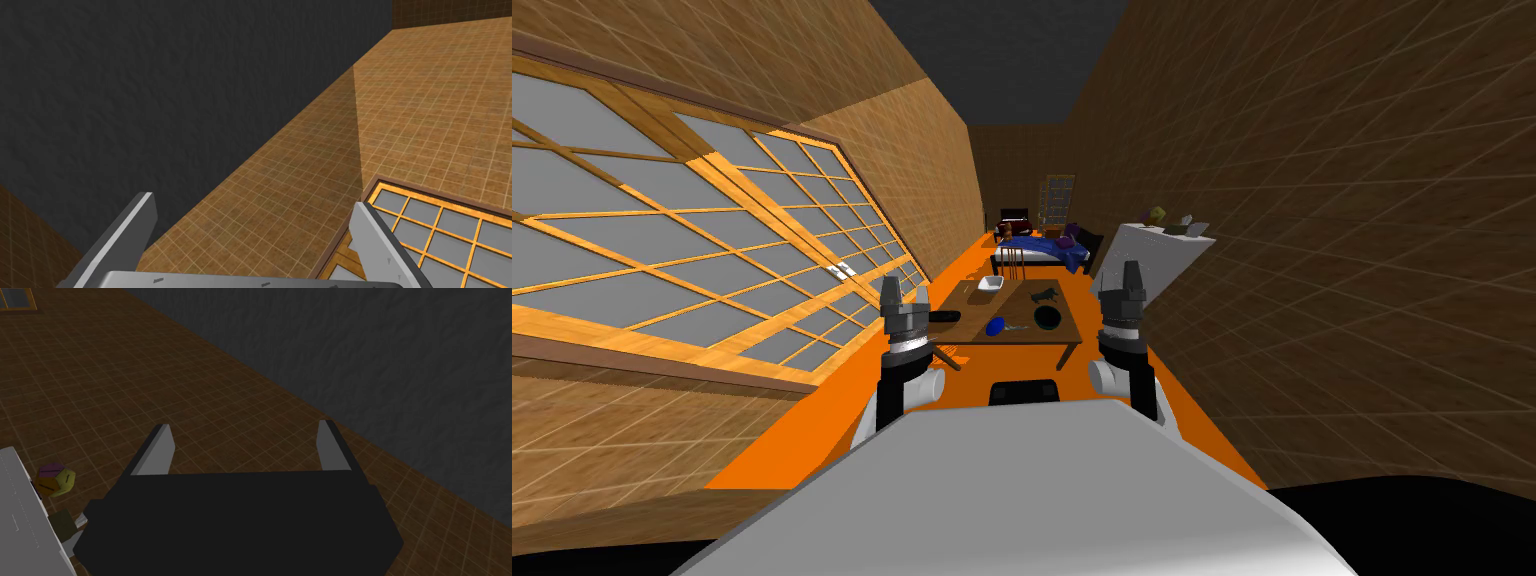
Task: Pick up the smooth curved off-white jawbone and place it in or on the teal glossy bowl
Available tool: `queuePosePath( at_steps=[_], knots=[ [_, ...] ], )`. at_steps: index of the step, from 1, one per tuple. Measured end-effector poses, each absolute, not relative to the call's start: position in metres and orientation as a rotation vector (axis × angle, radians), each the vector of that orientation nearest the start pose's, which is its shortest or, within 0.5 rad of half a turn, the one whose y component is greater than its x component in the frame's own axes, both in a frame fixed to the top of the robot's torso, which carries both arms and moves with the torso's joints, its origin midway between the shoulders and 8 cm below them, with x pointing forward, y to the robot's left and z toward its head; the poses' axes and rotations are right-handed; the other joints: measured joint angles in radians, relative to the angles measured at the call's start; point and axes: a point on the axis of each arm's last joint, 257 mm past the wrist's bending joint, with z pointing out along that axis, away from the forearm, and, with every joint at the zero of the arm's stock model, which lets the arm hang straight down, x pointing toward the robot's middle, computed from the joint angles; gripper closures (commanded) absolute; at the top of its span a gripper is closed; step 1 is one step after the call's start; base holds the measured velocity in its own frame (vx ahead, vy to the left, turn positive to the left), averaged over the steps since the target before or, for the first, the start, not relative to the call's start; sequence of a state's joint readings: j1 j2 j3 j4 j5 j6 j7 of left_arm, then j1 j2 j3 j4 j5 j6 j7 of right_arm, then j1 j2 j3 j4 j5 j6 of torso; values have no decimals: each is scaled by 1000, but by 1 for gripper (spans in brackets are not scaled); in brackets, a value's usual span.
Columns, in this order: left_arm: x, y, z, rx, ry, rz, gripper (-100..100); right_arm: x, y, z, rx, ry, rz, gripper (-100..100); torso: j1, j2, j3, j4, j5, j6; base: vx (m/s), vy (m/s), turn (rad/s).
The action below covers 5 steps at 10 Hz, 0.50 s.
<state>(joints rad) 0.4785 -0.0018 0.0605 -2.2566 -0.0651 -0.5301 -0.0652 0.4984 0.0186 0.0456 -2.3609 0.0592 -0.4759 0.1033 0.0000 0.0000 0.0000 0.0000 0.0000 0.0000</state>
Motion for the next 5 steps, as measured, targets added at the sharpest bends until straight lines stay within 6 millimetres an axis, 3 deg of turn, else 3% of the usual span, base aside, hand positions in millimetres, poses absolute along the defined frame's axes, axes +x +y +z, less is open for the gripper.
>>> queuePosePath(
  at_steps=[5],
  knots=[
    [371, 290, 0, -592, 785, -1135, -100, 333, -257, 56, 556, 611, 1225, 0, -3, 3, 2, 1, -1, 0, -41, -40, -81]
  ],
)
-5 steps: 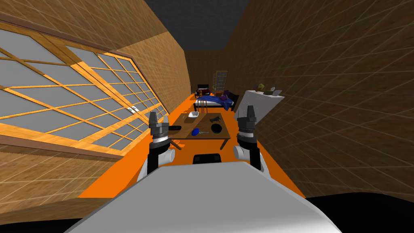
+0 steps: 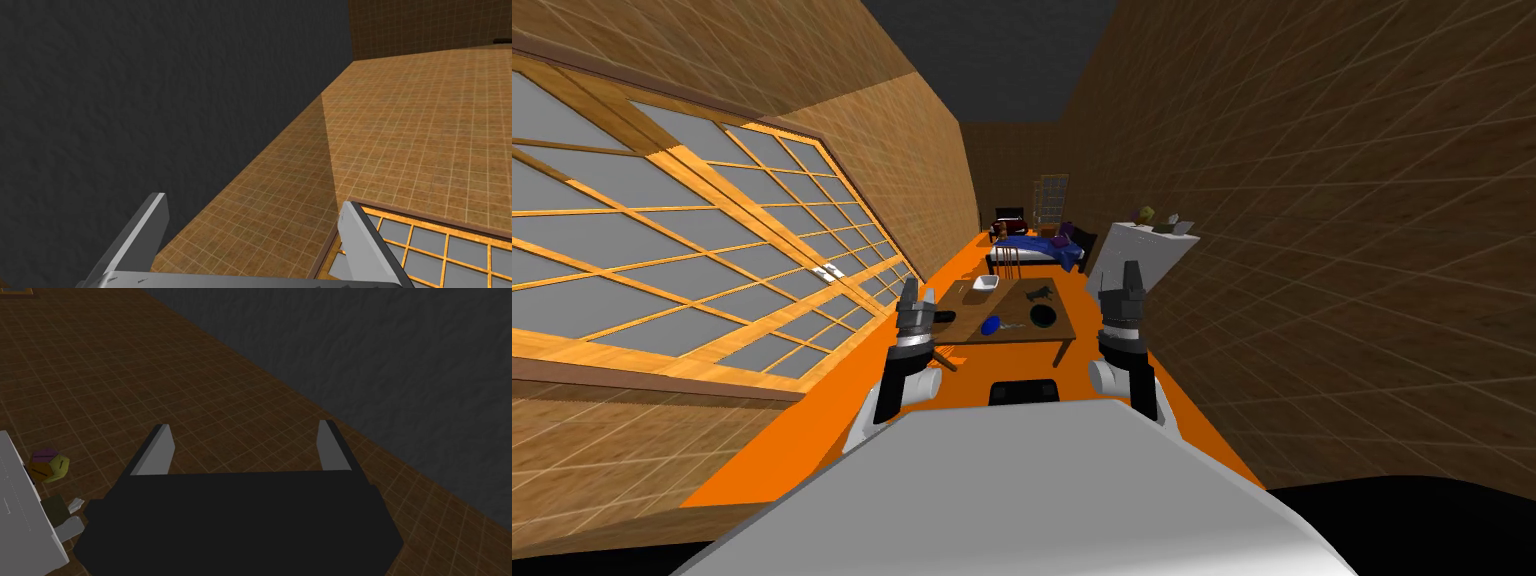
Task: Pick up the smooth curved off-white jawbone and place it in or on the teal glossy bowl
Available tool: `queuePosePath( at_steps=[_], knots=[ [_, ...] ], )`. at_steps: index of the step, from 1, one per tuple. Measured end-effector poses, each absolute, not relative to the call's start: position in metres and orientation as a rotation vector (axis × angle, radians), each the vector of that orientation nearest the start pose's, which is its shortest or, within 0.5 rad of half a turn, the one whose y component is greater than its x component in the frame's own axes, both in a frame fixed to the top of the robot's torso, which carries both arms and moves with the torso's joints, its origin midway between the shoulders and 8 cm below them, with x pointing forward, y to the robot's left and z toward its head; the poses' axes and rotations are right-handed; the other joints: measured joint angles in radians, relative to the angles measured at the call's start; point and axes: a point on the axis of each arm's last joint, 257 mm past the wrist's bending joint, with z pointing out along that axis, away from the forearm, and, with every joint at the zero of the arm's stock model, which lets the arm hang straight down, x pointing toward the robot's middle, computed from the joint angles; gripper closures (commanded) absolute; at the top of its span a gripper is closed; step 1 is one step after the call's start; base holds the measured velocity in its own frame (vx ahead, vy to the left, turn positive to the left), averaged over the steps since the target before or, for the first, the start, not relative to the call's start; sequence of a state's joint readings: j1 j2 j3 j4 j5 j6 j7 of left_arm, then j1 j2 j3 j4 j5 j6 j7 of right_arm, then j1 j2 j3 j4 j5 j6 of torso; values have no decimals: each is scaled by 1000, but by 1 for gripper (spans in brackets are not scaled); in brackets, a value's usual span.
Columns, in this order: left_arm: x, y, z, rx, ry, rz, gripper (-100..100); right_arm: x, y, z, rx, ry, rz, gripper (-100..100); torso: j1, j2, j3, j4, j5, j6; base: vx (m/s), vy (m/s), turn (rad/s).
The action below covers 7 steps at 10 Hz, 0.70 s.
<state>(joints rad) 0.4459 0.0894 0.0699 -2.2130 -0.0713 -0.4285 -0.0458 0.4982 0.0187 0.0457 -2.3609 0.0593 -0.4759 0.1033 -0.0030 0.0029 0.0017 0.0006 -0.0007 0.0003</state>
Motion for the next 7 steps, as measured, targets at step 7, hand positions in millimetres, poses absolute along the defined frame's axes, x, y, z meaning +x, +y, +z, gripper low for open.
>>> queuePosePath(
  at_steps=[7],
  knots=[
    [418, 318, -51, -743, 927, -1081, -100, 333, -257, 56, 556, 612, 1225, 0, -1, 0, 0, 0, 0, 0, -44, -50, -76]
  ],
)
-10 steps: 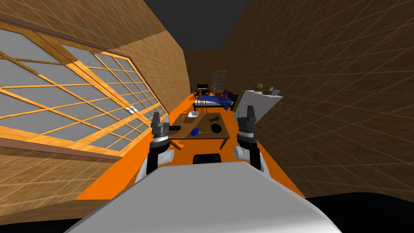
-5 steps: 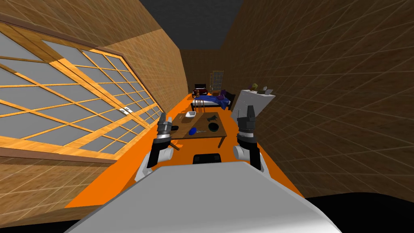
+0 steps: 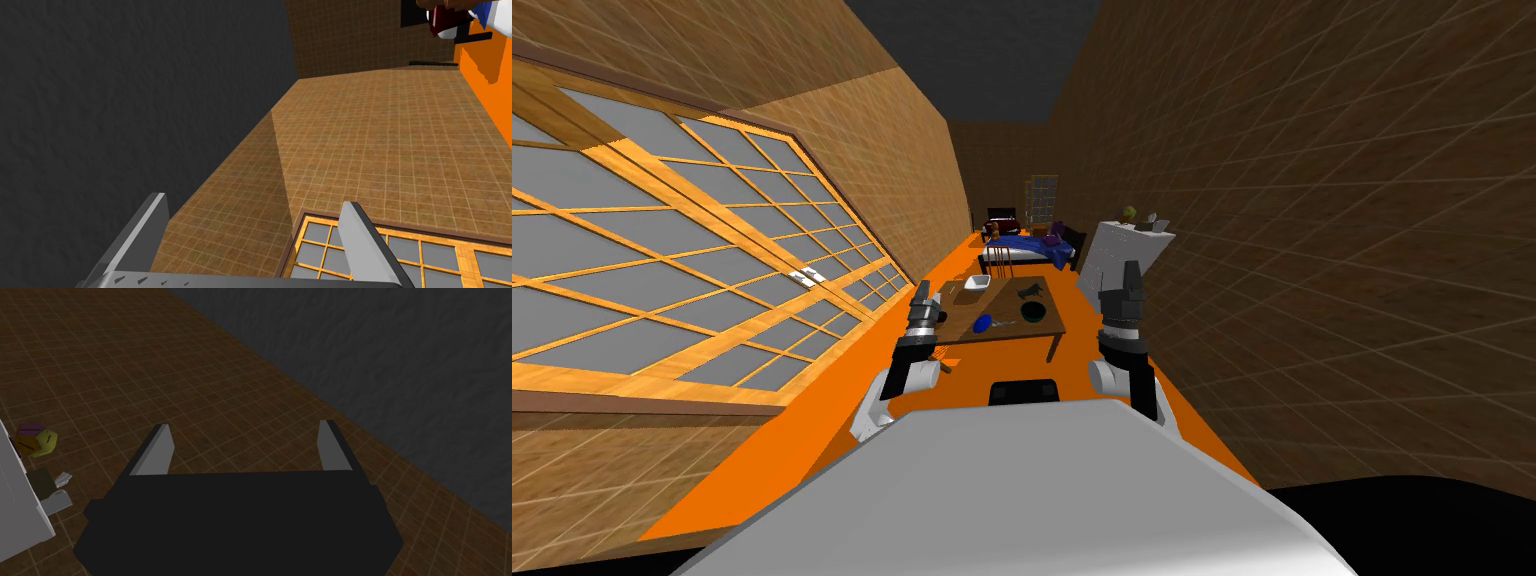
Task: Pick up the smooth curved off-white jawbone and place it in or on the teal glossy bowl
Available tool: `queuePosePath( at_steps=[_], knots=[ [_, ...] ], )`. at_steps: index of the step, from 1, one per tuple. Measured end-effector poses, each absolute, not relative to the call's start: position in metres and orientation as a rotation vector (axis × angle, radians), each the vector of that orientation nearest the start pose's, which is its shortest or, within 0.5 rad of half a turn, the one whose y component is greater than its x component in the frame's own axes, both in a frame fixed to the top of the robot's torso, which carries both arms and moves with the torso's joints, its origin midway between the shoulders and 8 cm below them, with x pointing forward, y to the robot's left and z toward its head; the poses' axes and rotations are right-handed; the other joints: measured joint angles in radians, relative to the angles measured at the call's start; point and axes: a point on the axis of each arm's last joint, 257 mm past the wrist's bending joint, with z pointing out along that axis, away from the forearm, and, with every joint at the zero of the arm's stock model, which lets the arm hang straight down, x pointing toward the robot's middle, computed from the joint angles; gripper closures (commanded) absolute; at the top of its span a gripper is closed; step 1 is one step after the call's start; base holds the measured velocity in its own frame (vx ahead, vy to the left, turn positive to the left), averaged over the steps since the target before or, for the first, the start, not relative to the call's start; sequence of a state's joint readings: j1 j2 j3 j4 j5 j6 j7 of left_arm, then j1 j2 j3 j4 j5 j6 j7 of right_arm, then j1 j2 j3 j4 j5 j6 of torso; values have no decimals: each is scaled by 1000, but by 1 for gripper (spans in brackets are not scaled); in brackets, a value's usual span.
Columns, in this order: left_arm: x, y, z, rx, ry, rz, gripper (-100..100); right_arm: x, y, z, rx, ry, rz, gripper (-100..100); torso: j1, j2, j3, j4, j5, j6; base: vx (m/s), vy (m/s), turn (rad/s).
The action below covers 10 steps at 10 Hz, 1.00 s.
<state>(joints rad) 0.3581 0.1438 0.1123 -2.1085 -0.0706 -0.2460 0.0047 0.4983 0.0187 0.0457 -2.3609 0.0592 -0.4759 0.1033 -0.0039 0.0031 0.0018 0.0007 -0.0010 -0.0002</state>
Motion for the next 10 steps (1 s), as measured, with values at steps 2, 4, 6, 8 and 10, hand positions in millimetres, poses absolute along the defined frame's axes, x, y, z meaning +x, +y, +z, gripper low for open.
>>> queuePosePath(
  at_steps=[2, 4, 6, 8, 10],
  knots=[
    [430, 326, -66, -792, 959, -1062, -100, 333, -257, 56, 556, 612, 1225, 0, 2, 0, 0, 0, 0, 0, -50, -45, -71],
    [440, 337, -79, -843, 985, -1044, -100, 333, -257, 56, 556, 612, 1225, 0, 1, 0, 0, 0, 0, 0, -28, -30, -18],
    [448, 342, -88, -880, 1005, -1028, -100, 333, -257, 56, 556, 612, 1225, 0, 2, -1, -1, 0, 1, 0, -28, -35, -84],
    [454, 351, -104, -935, 1031, -1006, -100, 333, -257, 56, 556, 612, 1225, 0, 1, 0, 0, 0, 0, 0, -40, -57, -86],
    [467, 361, -116, -991, 1053, -983, -100, 333, -257, 56, 556, 612, 1225, 0, 1, 0, 0, 0, 0, 0, -37, -48, -77]
  ],
)
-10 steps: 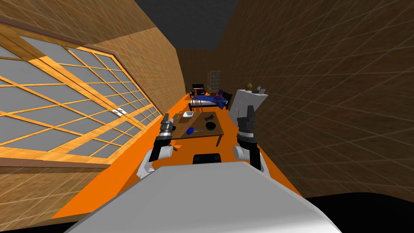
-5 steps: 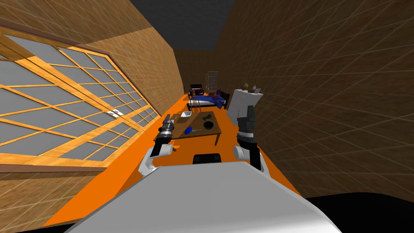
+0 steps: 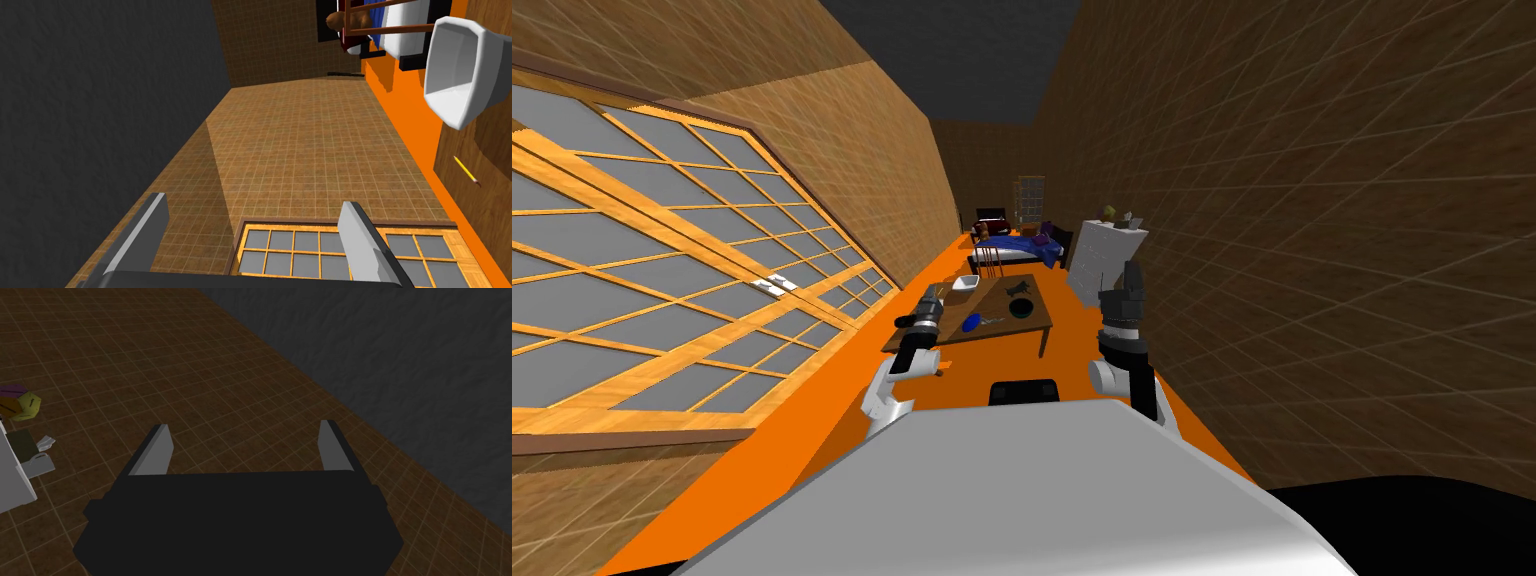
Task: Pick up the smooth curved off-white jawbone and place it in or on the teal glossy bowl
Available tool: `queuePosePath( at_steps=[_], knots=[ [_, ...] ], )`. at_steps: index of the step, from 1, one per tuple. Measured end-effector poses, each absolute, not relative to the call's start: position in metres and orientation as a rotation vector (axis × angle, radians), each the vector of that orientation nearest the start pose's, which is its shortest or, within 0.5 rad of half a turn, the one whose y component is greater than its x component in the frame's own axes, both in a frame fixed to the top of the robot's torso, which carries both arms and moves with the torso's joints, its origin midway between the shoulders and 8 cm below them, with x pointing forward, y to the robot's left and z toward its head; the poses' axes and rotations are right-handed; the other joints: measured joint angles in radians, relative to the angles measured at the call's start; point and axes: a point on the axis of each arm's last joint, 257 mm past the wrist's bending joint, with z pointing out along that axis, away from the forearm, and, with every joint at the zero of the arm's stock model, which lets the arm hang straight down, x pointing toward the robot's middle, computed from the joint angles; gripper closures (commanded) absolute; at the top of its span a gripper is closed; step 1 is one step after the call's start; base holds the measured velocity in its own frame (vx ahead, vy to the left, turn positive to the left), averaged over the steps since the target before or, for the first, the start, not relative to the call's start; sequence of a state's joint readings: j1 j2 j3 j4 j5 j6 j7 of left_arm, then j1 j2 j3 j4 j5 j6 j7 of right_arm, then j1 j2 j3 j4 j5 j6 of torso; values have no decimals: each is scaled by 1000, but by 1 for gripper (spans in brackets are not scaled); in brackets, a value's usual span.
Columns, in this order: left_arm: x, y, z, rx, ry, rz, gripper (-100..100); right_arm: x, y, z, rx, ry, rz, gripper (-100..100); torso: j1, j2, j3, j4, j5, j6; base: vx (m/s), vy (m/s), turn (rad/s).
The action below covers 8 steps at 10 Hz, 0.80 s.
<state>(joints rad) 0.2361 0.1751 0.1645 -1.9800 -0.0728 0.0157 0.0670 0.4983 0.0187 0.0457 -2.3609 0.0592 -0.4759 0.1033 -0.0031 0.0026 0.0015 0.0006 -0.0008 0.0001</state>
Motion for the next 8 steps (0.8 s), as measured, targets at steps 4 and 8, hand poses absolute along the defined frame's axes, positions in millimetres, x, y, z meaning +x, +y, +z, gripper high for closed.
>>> queuePosePath(
  at_steps=[4, 8],
  knots=[
    [477, 379, -147, -1099, 1095, -934, -100, 333, -257, 56, 556, 612, 1224, 0, 2, -1, -1, 0, 0, -1, -20, -38, -66],
    [491, 398, -180, -1225, 1134, -874, -100, 333, -257, 56, 556, 612, 1224, 0, 1, -1, 0, 0, 0, -1, -21, -45, -92]
  ],
)
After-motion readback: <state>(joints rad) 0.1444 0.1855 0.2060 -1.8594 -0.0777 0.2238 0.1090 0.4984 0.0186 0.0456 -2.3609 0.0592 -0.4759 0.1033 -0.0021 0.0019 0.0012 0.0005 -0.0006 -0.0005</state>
